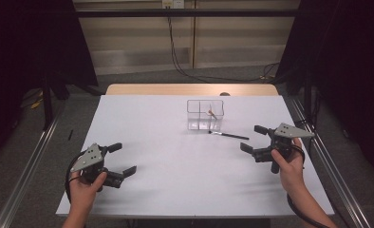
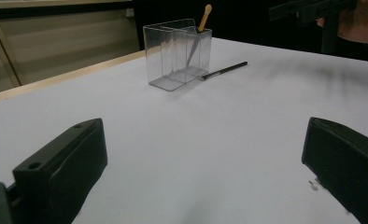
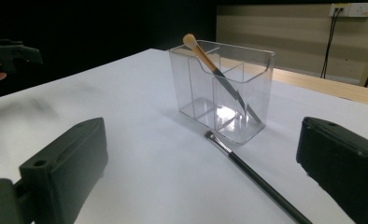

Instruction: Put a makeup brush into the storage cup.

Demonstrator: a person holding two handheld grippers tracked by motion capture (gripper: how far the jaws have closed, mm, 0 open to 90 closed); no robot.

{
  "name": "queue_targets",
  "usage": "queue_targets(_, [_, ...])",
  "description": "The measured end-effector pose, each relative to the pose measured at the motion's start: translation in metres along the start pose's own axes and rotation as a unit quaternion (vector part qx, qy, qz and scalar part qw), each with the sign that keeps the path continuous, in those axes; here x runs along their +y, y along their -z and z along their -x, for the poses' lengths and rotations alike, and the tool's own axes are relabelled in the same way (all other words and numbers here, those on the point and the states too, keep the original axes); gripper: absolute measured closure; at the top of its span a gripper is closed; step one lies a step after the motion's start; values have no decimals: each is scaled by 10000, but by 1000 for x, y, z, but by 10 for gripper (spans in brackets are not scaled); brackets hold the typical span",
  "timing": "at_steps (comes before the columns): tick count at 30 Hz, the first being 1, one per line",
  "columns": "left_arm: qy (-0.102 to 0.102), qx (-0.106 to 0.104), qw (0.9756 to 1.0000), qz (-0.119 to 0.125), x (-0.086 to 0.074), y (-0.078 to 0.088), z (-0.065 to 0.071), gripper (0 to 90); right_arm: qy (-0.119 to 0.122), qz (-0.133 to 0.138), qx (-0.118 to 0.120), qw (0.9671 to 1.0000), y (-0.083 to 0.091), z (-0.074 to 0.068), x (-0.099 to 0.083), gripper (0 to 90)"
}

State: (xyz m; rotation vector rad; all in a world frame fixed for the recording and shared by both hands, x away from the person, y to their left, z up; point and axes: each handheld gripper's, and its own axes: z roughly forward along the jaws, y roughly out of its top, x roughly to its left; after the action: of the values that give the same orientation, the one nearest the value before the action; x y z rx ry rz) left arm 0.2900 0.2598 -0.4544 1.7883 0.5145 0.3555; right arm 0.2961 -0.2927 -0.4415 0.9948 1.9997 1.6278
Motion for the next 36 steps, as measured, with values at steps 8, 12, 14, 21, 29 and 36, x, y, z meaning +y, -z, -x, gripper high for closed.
queue_targets(8, [-4, -4, 10000, 47, 2, -2, 0, 2, -22, 16, 27, 10000, 6, -5, -4, 19])
queue_targets(12, [18, -17, 10000, 62, 2, -3, -1, 1, 18, 23, 62, 10000, 9, -9, -5, 19])
queue_targets(14, [32, -21, 10000, 48, 1, -3, -1, 1, 14, 27, 63, 10000, 11, -11, -5, 19])
queue_targets(21, [-5, -29, 10000, 62, 2, -3, -1, 1, 45, 9, 93, 9999, 16, -16, -5, 19])
queue_targets(29, [-5, -47, 10000, 53, 2, -4, 0, 2, 22, -17, 24, 10000, 25, -15, -9, 18])
queue_targets(36, [13, -43, 10000, 53, 1, -4, 0, 1, -5, -9, 0, 10000, 29, -14, -14, 18])
